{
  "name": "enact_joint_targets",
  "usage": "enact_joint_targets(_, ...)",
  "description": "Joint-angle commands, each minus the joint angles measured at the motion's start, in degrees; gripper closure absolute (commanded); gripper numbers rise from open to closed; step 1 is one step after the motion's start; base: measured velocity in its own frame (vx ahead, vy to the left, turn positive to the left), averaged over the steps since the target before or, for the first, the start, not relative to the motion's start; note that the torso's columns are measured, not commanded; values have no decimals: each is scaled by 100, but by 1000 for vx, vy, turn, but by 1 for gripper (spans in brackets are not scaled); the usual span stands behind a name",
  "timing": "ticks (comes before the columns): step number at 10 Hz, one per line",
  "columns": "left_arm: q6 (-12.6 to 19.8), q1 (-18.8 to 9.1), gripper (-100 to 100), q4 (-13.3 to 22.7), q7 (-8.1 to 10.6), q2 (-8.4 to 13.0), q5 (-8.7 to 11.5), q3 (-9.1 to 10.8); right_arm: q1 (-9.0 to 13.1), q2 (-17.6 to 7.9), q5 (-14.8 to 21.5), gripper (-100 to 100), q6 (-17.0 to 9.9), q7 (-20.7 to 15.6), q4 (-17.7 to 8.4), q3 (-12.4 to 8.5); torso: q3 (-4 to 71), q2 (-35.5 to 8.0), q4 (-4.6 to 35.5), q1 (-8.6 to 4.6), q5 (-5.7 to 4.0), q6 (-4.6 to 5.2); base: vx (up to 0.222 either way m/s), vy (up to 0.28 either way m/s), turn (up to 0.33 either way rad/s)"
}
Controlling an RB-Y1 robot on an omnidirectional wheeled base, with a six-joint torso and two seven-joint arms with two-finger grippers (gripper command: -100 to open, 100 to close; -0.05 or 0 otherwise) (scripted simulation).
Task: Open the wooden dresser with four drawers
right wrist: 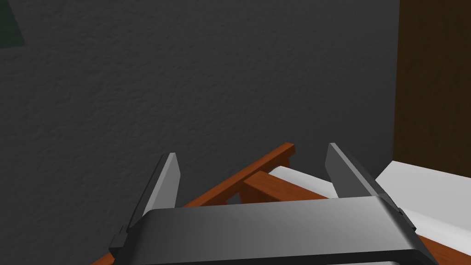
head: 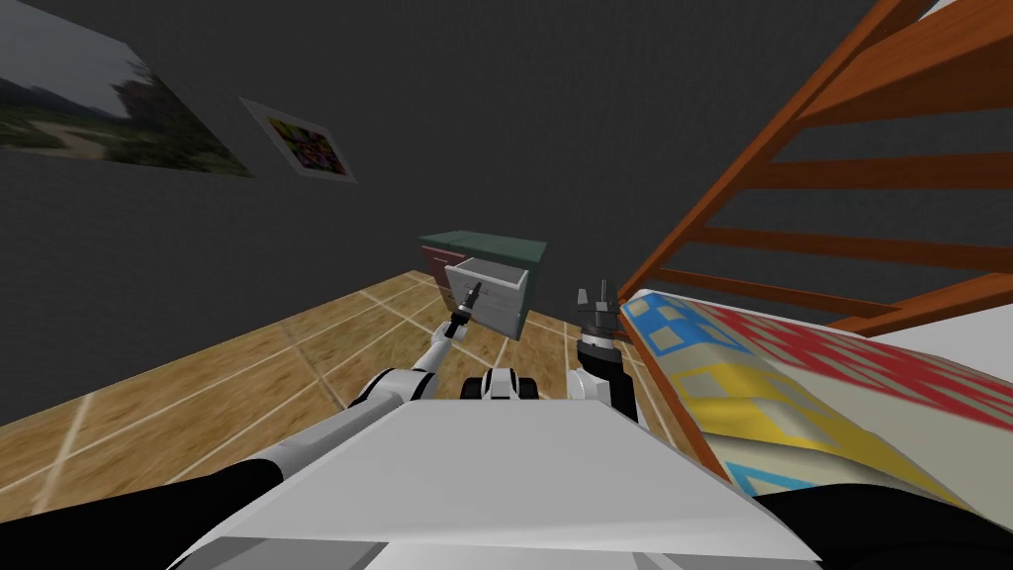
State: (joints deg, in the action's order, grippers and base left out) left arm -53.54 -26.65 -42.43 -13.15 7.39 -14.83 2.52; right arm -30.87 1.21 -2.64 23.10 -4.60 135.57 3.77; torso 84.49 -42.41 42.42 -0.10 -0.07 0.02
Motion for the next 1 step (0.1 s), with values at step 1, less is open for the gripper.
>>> enact_joint_targets(1,3,5,0,4,2,0,0,1,0,0,0,0,0,0,0,0,2,3,-4,2,1,0,0,0,0)
